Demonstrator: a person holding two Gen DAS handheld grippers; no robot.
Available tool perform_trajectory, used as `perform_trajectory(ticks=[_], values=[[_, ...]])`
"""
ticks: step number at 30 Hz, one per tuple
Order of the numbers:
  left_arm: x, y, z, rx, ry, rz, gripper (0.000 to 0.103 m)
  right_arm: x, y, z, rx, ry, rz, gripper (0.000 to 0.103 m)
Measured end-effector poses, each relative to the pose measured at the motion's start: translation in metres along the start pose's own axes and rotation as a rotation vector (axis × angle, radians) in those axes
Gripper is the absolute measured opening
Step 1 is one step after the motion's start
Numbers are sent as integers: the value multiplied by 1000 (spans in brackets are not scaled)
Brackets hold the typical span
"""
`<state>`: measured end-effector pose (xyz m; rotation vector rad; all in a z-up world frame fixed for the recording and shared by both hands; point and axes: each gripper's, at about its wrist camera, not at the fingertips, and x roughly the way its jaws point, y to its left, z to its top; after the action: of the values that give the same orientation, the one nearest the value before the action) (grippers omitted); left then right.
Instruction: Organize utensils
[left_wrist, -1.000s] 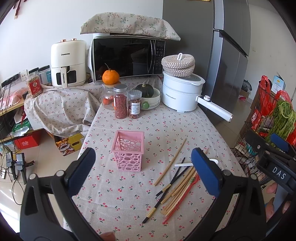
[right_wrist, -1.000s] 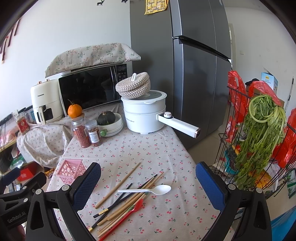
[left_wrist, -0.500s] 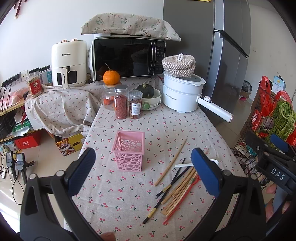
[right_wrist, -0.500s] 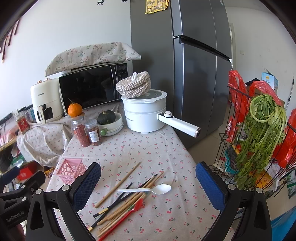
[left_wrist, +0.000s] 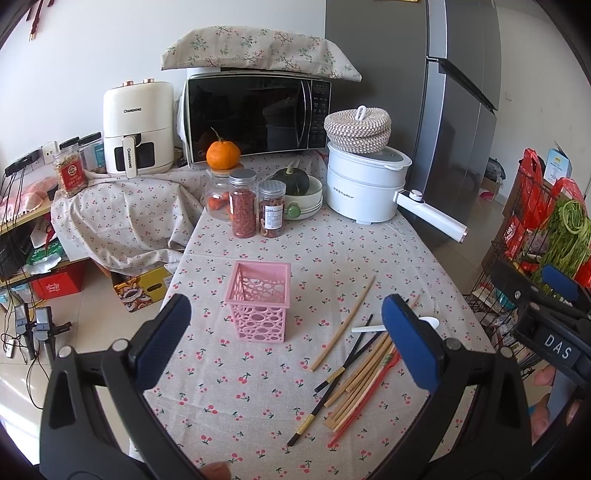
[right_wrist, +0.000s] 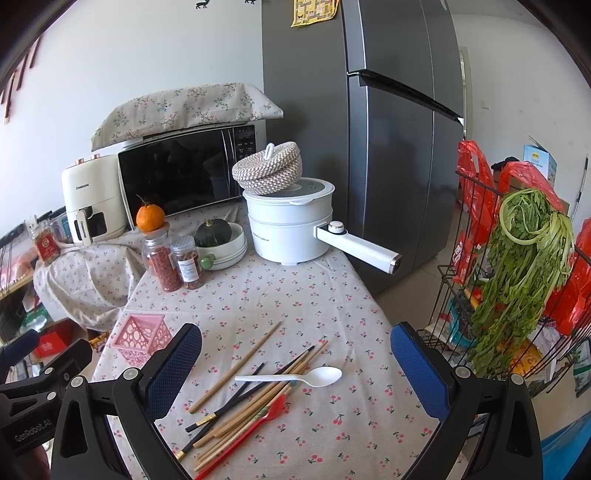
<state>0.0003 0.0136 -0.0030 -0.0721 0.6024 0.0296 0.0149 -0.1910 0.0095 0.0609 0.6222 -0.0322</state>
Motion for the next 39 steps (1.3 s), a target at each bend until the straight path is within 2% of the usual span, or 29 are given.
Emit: perform_trajectory(ticks=[21, 26, 32, 37, 39], values=[[4, 0, 5, 10, -2, 31, 103, 7, -1, 0, -7, 26, 15, 103], [25, -5, 22, 20, 99, -43, 103, 37, -16, 13, 5, 154, 20, 103], [62, -35, 39, 144, 250, -125, 102, 93, -42, 27, 64, 351, 36, 103], [105, -61, 42, 177, 374, -167, 102, 138, -66, 21, 166, 453, 81, 102], [127, -71, 40, 185, 432, -180, 101, 155, -76, 12, 202, 497, 98, 95]])
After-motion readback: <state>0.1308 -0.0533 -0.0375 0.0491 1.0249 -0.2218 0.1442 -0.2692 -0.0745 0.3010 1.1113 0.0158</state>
